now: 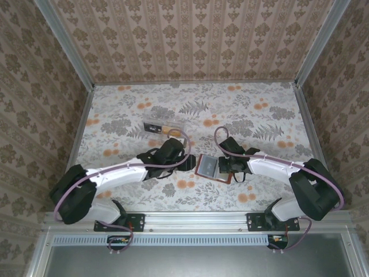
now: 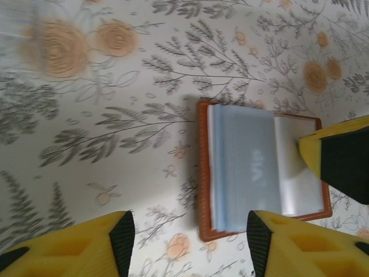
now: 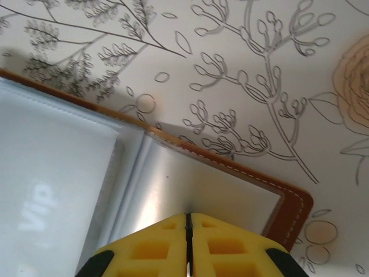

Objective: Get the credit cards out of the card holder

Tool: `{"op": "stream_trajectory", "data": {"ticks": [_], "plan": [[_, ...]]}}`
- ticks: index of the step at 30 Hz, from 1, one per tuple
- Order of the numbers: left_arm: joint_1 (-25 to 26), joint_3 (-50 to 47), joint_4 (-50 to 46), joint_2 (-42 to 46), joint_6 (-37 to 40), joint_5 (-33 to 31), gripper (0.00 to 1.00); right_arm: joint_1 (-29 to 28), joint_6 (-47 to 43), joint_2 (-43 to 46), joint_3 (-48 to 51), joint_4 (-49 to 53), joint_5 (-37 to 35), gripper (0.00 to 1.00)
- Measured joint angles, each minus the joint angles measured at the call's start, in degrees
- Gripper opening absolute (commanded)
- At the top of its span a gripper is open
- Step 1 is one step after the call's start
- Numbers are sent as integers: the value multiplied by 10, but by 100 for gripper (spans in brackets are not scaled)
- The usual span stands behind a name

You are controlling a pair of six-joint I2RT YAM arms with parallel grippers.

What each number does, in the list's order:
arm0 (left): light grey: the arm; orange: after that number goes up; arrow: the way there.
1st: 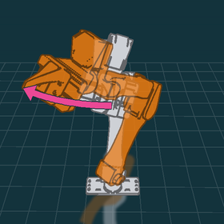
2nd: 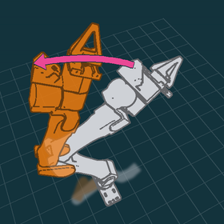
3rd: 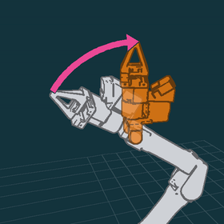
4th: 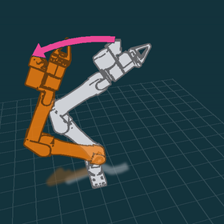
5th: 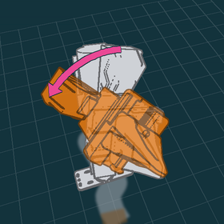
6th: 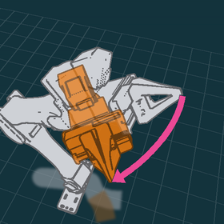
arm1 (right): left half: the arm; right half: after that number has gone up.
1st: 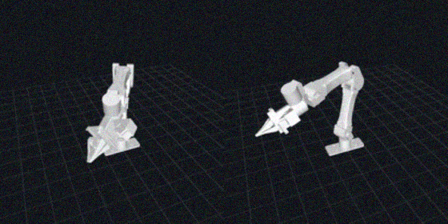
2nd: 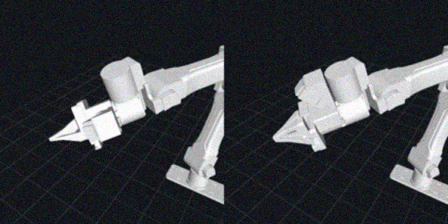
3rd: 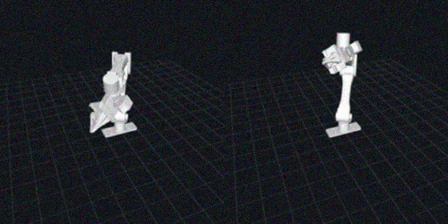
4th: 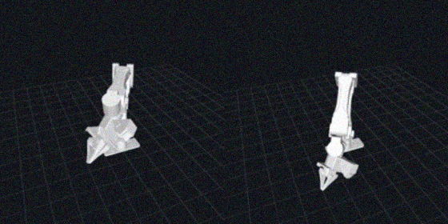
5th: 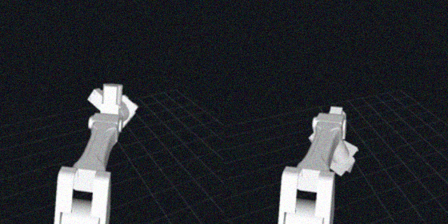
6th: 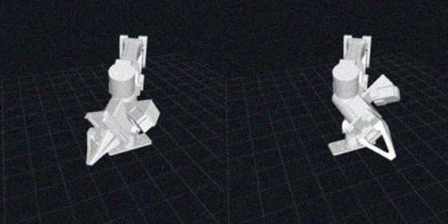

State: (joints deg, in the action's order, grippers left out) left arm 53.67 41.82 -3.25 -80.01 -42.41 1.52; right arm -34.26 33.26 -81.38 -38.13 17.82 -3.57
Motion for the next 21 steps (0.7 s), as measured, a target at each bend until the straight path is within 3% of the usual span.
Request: {"op": "stream_trajectory", "data": {"ticks": [9,21], "plan": [[5,56,42,-115,1,48,45,4,0,-13,3,-28,11,11],[7,81,61,-185,2,81,44,6,-3,-13,3,-31,20,12]]}}
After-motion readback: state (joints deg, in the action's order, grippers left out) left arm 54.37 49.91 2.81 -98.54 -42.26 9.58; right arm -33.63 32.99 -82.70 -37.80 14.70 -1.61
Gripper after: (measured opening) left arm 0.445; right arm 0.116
